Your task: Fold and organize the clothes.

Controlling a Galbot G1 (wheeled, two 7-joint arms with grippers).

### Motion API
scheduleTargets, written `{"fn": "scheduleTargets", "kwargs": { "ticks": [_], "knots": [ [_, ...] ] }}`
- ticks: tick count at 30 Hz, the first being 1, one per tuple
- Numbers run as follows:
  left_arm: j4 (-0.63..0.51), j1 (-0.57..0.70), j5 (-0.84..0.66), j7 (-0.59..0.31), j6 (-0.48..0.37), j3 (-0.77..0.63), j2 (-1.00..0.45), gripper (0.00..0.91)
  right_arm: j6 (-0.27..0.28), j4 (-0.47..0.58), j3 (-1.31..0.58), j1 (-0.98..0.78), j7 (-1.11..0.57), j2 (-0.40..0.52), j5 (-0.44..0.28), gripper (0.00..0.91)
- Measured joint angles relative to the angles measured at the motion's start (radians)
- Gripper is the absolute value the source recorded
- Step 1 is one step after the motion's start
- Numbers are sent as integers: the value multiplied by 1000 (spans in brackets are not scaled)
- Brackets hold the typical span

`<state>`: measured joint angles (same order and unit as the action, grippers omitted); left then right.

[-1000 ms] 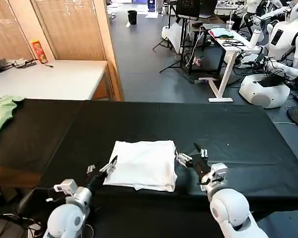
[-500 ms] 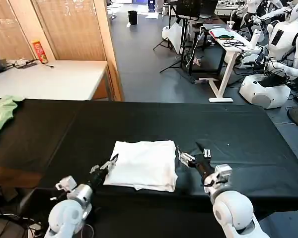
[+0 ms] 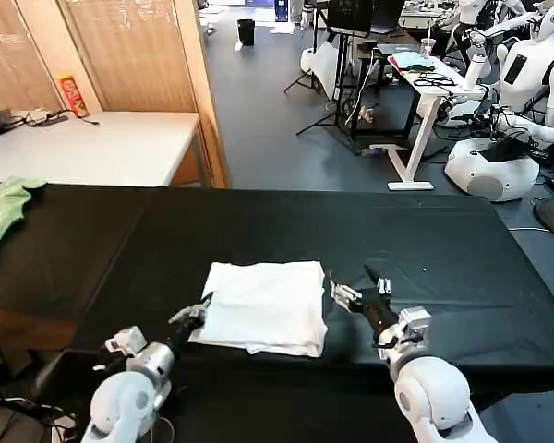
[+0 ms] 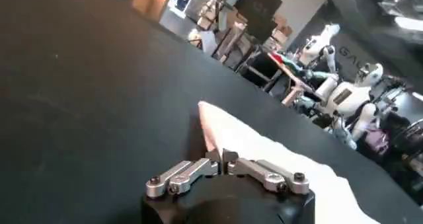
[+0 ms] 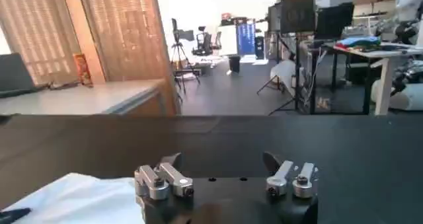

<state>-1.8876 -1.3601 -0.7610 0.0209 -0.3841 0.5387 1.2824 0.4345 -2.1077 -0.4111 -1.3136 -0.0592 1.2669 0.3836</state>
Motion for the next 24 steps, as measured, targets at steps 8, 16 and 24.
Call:
{"fn": "scheduleTargets", "kwargs": {
  "ticks": [8,16,24],
  "knots": [
    [-69,-22,220,-40,-15,79,-119,0,-1,1,-9,-12,2,-2,-17,878],
    [-139,-75,365,-38,-1,231,-346,0,0,12,5,-3,1,3,-28,878],
    [-266,-96,431,-72,-35,304,-482,0,0,17,10,-5,0,16,-40,878]
  ]
}}
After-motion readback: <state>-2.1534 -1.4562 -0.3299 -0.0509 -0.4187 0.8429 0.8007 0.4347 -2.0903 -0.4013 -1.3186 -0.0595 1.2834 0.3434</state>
